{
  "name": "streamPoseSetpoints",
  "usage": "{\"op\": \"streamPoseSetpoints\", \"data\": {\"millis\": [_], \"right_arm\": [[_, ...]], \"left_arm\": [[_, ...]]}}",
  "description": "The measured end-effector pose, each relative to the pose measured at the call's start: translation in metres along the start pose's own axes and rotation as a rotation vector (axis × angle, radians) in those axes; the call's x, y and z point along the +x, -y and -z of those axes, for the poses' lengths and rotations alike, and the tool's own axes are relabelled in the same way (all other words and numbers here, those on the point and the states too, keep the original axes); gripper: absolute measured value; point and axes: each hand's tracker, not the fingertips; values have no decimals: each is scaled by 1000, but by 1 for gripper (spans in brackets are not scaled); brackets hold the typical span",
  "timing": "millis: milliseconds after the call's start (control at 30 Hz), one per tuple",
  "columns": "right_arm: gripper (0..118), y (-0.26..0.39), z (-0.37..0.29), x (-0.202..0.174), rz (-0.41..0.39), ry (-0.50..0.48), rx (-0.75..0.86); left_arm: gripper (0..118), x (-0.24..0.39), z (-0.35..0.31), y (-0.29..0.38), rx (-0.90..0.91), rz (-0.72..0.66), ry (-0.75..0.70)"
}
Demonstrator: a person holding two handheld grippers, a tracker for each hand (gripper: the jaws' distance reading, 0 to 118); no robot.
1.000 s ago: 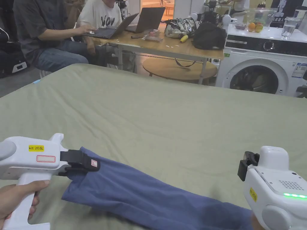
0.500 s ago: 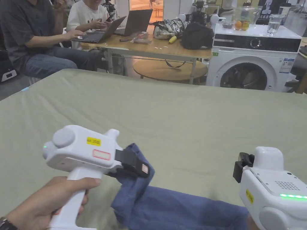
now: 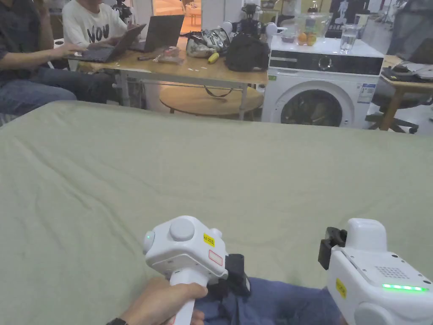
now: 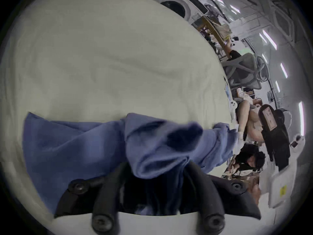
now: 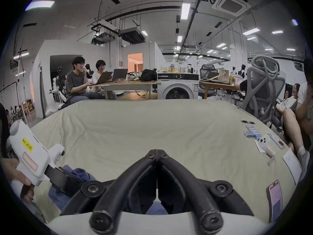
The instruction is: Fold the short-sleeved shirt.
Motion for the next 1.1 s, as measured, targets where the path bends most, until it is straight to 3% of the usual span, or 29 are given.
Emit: {"op": "streamPoseSetpoints", "data": {"millis": [300,400,500,700,967,1100], "right_arm": [[0,1,-5,6,6,3,-7],[0,2,-8,6,11,0,-7],[0,4,-9,8,23,-3,-10],[0,7,-10,11,32,1,-21],[0,13,-9,13,22,2,-38],[0,14,-8,14,27,5,-41]], "left_arm": [[41,-3,-51,13,37,41,118],[20,-5,-72,16,109,96,152],[12,-12,-78,18,137,72,188],[5,-18,-41,18,121,75,18],[3,-11,27,40,-83,115,177],[2,-12,34,45,-70,82,217]]}}
